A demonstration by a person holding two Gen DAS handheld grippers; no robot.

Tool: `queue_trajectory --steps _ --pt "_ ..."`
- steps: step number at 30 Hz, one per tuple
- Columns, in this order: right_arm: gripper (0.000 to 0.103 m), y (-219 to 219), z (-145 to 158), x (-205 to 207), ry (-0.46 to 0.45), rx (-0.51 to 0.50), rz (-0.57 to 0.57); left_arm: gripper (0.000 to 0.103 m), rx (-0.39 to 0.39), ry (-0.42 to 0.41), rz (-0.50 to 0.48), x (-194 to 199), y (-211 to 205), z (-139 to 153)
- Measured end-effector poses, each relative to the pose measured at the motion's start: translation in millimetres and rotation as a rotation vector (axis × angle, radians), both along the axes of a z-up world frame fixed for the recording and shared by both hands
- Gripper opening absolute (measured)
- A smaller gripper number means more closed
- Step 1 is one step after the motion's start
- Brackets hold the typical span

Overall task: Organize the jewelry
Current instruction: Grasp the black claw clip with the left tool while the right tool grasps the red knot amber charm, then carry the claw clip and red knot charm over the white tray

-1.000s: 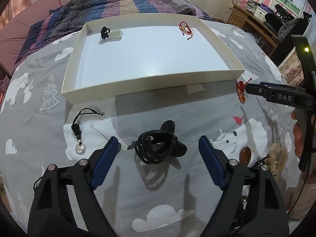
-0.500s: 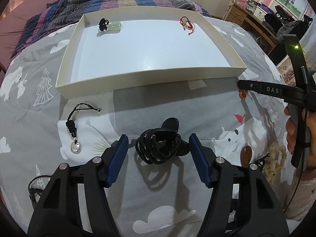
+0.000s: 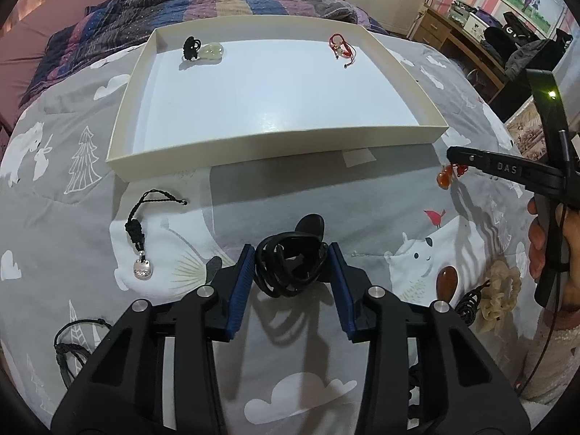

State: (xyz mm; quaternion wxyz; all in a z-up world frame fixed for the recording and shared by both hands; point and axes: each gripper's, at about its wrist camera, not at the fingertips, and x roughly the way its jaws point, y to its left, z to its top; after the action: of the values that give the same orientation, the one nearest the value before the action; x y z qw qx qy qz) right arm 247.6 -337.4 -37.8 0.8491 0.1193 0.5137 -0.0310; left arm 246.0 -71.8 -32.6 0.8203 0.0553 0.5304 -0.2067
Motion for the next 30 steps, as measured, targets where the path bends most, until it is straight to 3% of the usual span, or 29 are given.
queue_trajectory --steps 13,19,24,30 --pt "0.007 7.4 35.0 -10.8 -0.076 -0.003 0.036 0.040 -0.033 -0.016 0.008 -3.7 4.9 19.2" --pt "0.007 17.6 63.7 -3.0 -0.111 -0.018 0.073 0.040 -0.032 -0.050 0.016 8.8 7.6 44.1" --pt "0.007 22.3 85.4 24.9 -0.124 -0.016 0.091 0.040 -0.029 -0.094 0.040 39.1 11.0 70.0" --pt "0.007 34.2 92.6 71.2 -0.118 -0.010 0.114 0.040 0.004 -0.117 0.098 94.0 22.0 78.9"
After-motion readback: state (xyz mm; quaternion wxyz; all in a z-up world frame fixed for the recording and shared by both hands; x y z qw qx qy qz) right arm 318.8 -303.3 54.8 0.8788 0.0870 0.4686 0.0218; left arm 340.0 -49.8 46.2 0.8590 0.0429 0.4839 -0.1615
